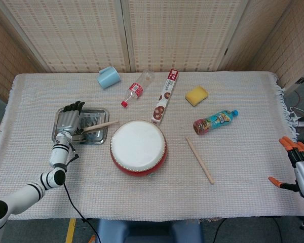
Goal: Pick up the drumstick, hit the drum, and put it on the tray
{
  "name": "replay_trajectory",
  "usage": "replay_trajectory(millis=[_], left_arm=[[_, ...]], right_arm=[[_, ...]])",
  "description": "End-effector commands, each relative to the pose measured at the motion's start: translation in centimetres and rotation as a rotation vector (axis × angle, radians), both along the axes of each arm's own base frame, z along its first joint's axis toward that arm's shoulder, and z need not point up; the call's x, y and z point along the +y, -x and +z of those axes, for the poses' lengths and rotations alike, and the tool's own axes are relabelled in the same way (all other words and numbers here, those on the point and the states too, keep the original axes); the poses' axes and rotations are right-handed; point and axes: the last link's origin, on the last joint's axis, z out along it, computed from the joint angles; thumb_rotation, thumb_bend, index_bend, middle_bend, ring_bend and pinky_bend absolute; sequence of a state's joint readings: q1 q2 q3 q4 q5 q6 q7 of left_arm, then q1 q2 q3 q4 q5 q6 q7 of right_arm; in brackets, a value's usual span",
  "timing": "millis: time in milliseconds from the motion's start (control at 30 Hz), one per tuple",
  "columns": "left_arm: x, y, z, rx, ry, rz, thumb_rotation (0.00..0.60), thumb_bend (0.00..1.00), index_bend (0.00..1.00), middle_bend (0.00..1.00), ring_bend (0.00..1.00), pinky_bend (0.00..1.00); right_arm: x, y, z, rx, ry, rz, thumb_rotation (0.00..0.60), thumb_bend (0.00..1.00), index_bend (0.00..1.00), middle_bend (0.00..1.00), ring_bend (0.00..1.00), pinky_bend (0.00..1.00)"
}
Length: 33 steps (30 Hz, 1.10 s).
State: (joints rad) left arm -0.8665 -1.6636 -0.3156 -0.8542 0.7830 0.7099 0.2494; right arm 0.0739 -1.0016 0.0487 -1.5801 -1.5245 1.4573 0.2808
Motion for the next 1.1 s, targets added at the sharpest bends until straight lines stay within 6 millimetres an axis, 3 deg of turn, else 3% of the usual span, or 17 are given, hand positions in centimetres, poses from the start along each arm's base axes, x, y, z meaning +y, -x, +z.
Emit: replay_trajectory(millis=[33, 200, 333, 567, 867, 1100], left_arm=[[0.0, 0.2, 0.1, 0.003, 0.0, 0.006, 0.6, 0.21, 0.0, 0.0, 0.0, 0.02], [-0.4, -0.1, 1.6, -0.093, -0.106, 0.006, 0.6, 0.21, 0.0, 0.0, 0.0, 0.03], [-2.6, 0.5, 3.2, -0.136, -0.177, -0.027, 0.6, 0.25, 0.0, 0.0, 0.0, 0.04], [-10.4, 3.1, 6.3, -0.091, -0.24, -0.081, 0.6, 0.27, 0.08, 0.03, 0.0, 0.06], [-20.4, 6.1, 9.5, -0.036, -0.283, -0.066, 0.6, 0.27, 0.11, 0.04, 0.0, 0.06], [-24.8, 7.1, 10.4, 0.002, -0.313, -0.054, 0.6, 0.27, 0.11, 0.04, 0.0, 0.06]], right_arm=[[0.0, 0.0, 0.0, 0.0, 0.002, 0.0, 0.6, 0.07, 0.0, 0.02, 0.0, 0.07], [0.2, 0.1, 0.1, 0.002, 0.0, -0.005, 0.6, 0.07, 0.0, 0.02, 0.0, 0.07], [0.1, 0.4, 0.1, 0.005, -0.013, -0.018, 0.6, 0.07, 0.0, 0.02, 0.0, 0.07], [-0.7, 0.4, -0.2, 0.0, -0.043, 0.01, 0.6, 0.07, 0.0, 0.02, 0.0, 0.07], [-0.5, 0.7, -1.4, 0.015, -0.028, 0.042, 0.6, 0.07, 0.0, 0.02, 0.0, 0.06], [0.3, 0.5, -2.3, 0.037, -0.006, 0.045, 0.6, 0.07, 0.0, 0.02, 0.0, 0.05]])
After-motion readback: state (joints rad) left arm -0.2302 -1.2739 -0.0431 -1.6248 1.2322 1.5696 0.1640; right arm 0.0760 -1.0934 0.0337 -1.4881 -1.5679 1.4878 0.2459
